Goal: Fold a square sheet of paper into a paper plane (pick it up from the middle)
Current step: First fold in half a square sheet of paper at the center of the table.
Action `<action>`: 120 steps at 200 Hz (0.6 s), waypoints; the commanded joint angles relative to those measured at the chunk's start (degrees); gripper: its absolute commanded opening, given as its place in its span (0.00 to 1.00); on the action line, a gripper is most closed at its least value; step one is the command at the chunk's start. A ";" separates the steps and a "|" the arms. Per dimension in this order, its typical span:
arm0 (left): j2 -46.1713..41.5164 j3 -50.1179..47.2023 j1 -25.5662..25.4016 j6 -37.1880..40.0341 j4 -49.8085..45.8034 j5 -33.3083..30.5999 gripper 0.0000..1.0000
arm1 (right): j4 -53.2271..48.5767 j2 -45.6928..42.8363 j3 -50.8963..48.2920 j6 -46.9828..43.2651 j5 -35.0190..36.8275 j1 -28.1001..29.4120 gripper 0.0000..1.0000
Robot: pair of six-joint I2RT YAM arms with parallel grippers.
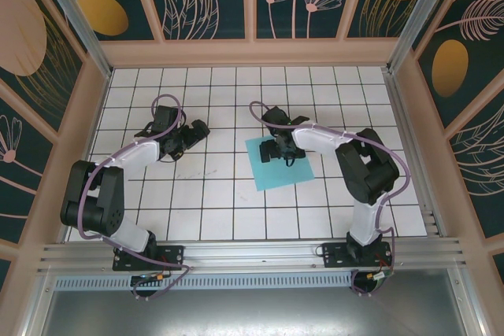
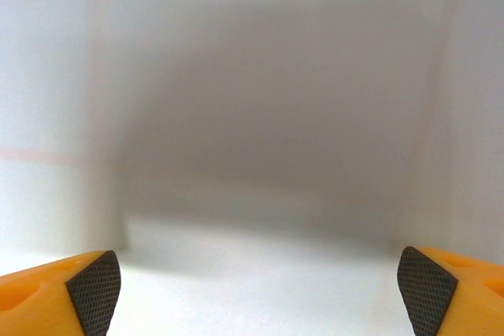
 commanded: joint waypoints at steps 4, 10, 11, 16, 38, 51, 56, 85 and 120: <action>0.48 -0.94 0.32 -0.86 1.68 1.52 0.99 | -2.03 -0.31 1.26 0.87 -1.51 1.07 0.94; 0.46 -1.01 0.36 -0.95 1.80 1.71 0.99 | -1.99 0.22 1.20 0.97 -1.52 1.13 0.94; 0.46 -1.02 0.34 -0.94 1.81 1.76 0.99 | -2.01 0.30 1.14 0.97 -1.56 1.11 0.94; 0.38 -1.11 0.32 -1.00 1.89 1.88 0.99 | -1.94 0.74 1.09 0.98 -1.74 1.13 0.94; 0.28 -1.32 0.32 -1.13 2.10 2.49 0.99 | -1.81 2.55 0.82 0.84 -1.97 1.17 0.94; 0.13 -1.63 0.32 -1.20 2.38 2.74 0.99 | -1.84 3.52 0.65 0.97 -1.54 1.17 0.93; 0.11 -1.77 0.32 -1.21 2.54 2.92 0.99 | -1.70 3.78 0.46 0.98 -1.42 1.13 0.92; -0.31 -2.64 0.32 -1.57 3.47 4.07 0.98 | -0.87 5.28 -1.01 1.63 -1.04 0.52 0.84; -1.69 -4.88 0.32 -2.71 6.60 6.49 0.99 | -0.17 4.44 -1.69 2.47 -0.82 -0.21 0.64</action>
